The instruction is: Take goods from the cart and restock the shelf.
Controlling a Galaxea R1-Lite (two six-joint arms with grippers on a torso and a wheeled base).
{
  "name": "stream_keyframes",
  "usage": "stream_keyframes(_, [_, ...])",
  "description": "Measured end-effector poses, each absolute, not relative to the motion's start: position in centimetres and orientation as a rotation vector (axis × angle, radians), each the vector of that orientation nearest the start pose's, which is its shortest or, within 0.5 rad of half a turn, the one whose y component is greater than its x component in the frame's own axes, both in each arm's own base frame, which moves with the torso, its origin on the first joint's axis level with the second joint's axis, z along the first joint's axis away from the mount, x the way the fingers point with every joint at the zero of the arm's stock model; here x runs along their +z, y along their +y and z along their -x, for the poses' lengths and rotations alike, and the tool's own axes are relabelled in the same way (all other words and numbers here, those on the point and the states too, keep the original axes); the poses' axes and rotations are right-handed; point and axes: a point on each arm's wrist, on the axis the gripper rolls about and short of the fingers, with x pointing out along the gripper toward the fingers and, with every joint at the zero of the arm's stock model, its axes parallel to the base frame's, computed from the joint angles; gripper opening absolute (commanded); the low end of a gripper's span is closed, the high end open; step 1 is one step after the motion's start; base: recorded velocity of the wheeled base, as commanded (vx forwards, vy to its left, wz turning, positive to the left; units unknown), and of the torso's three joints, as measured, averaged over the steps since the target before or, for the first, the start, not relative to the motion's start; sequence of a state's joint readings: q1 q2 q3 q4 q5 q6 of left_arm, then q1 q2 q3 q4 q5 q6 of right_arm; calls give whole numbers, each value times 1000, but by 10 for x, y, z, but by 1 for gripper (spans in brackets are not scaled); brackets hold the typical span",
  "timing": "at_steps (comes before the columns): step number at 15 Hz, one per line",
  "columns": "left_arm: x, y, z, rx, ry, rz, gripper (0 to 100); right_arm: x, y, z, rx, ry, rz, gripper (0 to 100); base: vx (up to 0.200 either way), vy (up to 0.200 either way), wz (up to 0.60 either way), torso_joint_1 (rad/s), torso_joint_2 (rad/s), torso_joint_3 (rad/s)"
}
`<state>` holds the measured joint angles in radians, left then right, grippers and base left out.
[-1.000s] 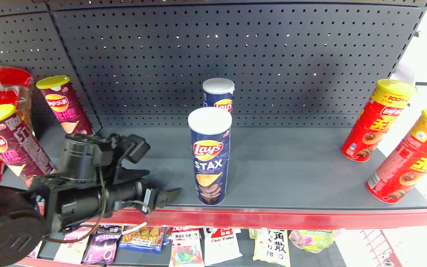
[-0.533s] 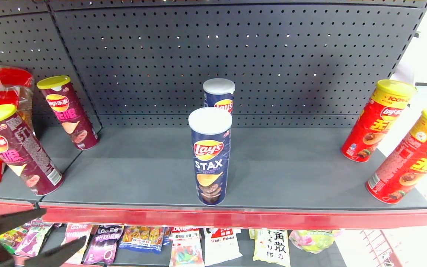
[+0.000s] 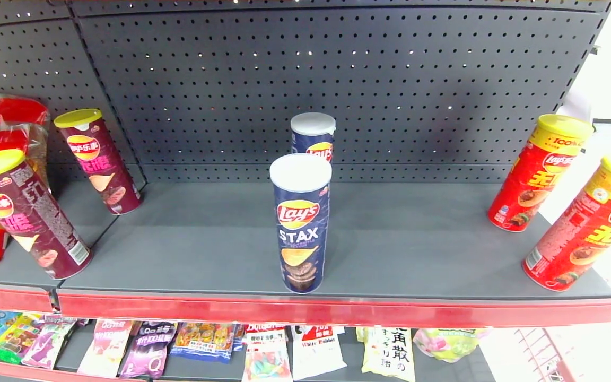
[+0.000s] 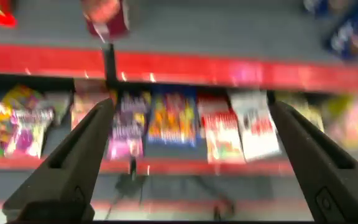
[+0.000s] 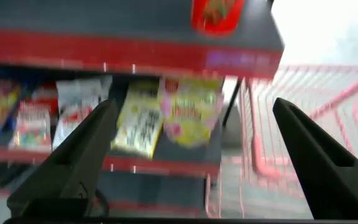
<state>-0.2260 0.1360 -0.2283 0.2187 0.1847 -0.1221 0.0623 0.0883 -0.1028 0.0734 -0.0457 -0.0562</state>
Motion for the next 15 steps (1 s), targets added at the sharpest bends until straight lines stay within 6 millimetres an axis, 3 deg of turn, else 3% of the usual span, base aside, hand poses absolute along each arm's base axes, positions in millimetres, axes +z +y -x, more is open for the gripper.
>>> stream_keyframes(1, [109,11,21,27,60,95,100,98,-2,20,18,-12,53,100,0,0,0,0,0,0])
stream_keyframes(3, [92,11,15,131,81,66,100,87,-2,17,38,17,54,100,0,0,0,0,0,0])
stream_keyframes(7, [86,8,15,402,118,48,100,78,-1,16,68,87,7,100,0,0,0,0,0,0])
stream_keyframes(8, [86,6,16,404,111,51,100,77,-1,16,68,87,5,100,0,0,0,0,0,0])
stream_keyframes(11, [84,-2,15,81,69,4,100,77,-1,16,69,87,5,100,0,0,0,0,0,0])
stream_keyframes(15, [78,-3,16,47,99,13,100,77,-1,16,54,88,3,100,0,0,0,0,0,0])
